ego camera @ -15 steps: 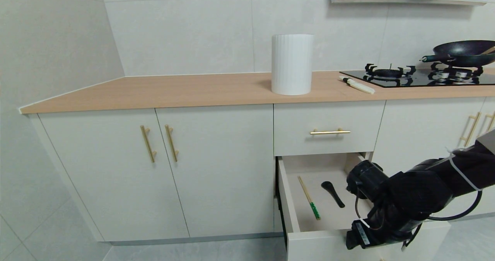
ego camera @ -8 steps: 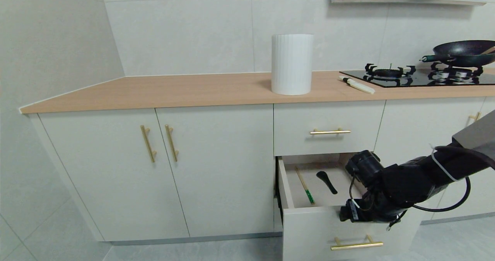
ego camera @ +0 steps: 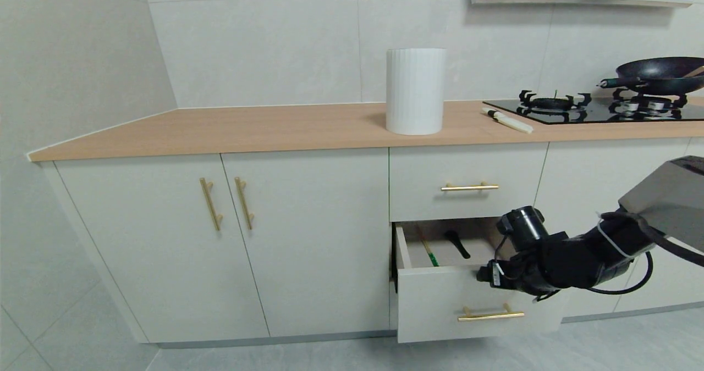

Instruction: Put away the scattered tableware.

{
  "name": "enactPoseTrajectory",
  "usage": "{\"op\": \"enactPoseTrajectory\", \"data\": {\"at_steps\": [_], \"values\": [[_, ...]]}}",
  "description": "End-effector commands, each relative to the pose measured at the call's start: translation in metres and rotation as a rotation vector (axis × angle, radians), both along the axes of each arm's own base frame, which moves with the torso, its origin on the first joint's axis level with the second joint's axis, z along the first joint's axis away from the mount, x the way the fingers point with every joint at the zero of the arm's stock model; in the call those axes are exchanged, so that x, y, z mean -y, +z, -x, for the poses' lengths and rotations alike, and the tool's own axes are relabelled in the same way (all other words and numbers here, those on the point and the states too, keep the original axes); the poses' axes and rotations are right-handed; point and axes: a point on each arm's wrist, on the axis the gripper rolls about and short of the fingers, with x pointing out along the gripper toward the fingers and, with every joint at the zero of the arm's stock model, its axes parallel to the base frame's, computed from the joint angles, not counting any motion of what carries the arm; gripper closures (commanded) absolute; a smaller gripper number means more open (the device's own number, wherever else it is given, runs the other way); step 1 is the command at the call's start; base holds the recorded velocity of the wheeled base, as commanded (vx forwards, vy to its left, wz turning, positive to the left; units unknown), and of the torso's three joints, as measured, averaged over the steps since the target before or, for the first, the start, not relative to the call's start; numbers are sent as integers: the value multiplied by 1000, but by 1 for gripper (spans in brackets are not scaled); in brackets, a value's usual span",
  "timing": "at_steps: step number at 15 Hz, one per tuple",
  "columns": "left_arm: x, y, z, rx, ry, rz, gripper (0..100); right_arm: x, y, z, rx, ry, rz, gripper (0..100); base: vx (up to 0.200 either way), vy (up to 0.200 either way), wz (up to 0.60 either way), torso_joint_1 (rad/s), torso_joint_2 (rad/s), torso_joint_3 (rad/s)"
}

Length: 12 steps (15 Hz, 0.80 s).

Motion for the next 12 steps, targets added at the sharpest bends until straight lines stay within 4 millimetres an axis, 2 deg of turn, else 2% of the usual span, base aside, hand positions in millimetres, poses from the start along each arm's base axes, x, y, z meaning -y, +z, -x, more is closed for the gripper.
{"op": "enactPoseTrajectory", "data": {"at_steps": [1,5,8,12], "values": [[0,0,0,0,0,1,0,-1,-9,-5,15,-1,-5,0,0,0,0,0,0,0],[0,0,0,0,0,0,0,-4,-15,-17,113,21,-16,0,0,0,0,0,0,0],[0,0,0,0,0,0,0,0,-30,-37,205,46,4,0,0,0,0,0,0,0],[0,0,0,0,0,0,0,1,-34,-59,252,41,11,0,0,0,0,0,0,0]]}}
